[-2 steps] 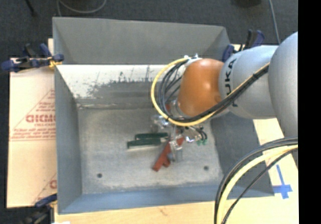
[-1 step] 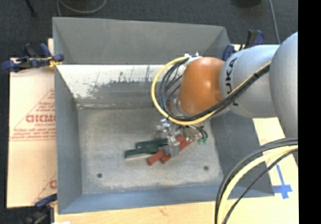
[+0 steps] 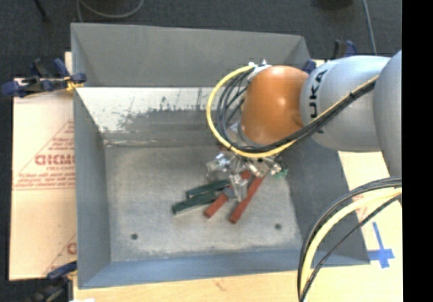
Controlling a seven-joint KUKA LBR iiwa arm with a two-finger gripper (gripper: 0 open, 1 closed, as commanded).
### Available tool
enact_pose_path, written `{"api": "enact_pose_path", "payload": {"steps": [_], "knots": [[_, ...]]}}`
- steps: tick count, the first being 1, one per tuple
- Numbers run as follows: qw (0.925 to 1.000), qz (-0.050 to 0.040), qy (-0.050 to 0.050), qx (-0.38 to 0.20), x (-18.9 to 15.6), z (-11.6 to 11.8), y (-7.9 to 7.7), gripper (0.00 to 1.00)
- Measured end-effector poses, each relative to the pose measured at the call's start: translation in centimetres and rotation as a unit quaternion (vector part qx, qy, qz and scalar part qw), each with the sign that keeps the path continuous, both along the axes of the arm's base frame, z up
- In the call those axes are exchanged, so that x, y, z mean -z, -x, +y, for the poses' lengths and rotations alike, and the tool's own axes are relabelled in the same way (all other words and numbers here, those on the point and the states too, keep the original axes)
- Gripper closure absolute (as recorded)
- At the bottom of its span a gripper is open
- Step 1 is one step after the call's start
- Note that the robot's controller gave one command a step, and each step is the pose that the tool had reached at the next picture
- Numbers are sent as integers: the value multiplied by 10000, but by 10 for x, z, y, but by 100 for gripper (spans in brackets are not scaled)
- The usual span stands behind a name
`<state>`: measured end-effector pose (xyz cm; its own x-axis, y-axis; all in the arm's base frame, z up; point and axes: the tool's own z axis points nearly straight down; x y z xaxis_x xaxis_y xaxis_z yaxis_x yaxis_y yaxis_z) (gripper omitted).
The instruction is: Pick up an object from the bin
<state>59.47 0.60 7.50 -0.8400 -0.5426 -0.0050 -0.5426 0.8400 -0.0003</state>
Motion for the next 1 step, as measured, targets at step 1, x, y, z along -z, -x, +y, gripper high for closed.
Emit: {"api": "enact_pose_path", "payload": {"steps": [1], "knots": [[9928,-7,25,-1200,-26,-40,13,100]]}}
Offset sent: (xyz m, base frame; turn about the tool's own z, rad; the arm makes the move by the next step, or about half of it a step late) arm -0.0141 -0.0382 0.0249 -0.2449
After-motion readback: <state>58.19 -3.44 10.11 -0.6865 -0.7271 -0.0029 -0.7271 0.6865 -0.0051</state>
